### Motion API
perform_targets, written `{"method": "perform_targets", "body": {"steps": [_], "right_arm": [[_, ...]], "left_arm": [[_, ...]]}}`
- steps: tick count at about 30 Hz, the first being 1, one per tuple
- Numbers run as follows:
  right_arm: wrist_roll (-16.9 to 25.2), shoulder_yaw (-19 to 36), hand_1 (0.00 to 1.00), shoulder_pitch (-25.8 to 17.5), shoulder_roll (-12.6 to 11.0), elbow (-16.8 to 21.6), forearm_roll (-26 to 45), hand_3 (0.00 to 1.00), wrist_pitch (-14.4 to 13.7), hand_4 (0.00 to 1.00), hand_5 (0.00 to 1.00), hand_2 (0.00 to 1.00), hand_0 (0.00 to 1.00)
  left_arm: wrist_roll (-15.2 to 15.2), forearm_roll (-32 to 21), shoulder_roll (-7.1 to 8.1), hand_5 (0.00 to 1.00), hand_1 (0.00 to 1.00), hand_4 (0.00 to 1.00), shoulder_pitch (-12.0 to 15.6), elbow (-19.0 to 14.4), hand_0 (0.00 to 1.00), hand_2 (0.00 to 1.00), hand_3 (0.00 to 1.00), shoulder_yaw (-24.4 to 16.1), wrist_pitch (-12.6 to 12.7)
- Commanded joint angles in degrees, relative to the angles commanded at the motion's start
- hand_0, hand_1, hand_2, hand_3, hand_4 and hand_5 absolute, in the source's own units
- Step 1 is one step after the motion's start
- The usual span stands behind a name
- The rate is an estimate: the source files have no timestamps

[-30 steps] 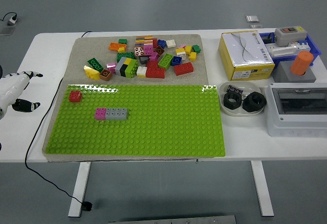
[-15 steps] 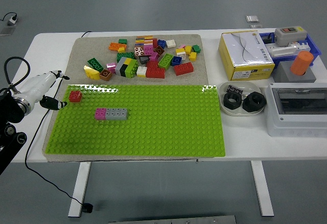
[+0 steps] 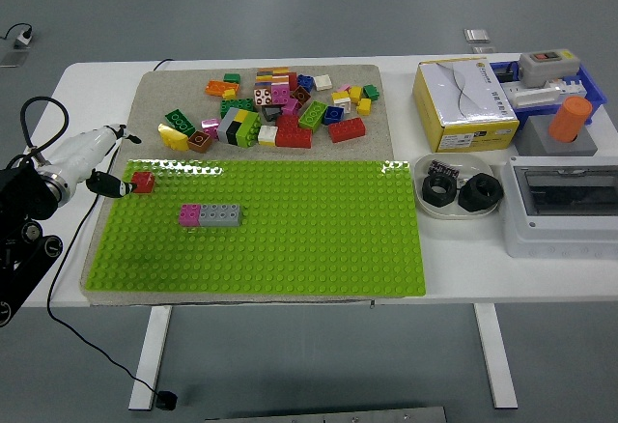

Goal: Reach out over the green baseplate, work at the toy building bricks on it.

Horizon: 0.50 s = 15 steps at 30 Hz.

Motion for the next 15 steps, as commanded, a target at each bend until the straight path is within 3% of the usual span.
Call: {"method": "perform_targets", "body": {"steps": [3,4,9,10,15], "right_arm": [[0.45,-3.86,0.657,-0.26,-0.59,0.00,4.08,0.788,-0.02,0.507,0.998,0.764,0.601],[0.50,-5.16,0.698,-0.40,-0.78,0.00,5.62,0.967,0.04,0.528,0.998,0.853,0.630],[-0.11,-11.24,0.698,-1.15,-1.32,0.00,13.54,0.967,0.38,0.528,0.998,0.853,0.630],[-0.21,-12.22,0.699,-1.24,-1.39,0.00,15.32,0.998,0.34,0.565,0.998,0.863,0.636],[0.16,-9.67,0.699,-1.09,-1.59,0.00,20.10,0.998,-0.55,0.565,0.998,0.863,0.636]], "left_arm": [[-0.52,-0.79,0.85,0.002,0.977,0.815,0.01,0.89,0.968,0.997,0.782,0.63,0.10],[-0.62,-0.87,0.94,0.011,0.977,0.807,0.04,1.04,0.968,0.996,0.780,0.53,0.19],[-0.98,-0.46,0.17,0.011,0.977,0.807,0.46,0.92,0.968,0.996,0.780,-1.57,0.75],[-1.05,-0.20,-0.19,0.016,0.976,0.782,0.61,0.75,0.967,0.996,0.757,-2.25,0.91],[-1.38,1.05,-2.10,0.016,0.976,0.782,1.03,-0.11,0.967,0.996,0.757,-5.00,1.57]]}}
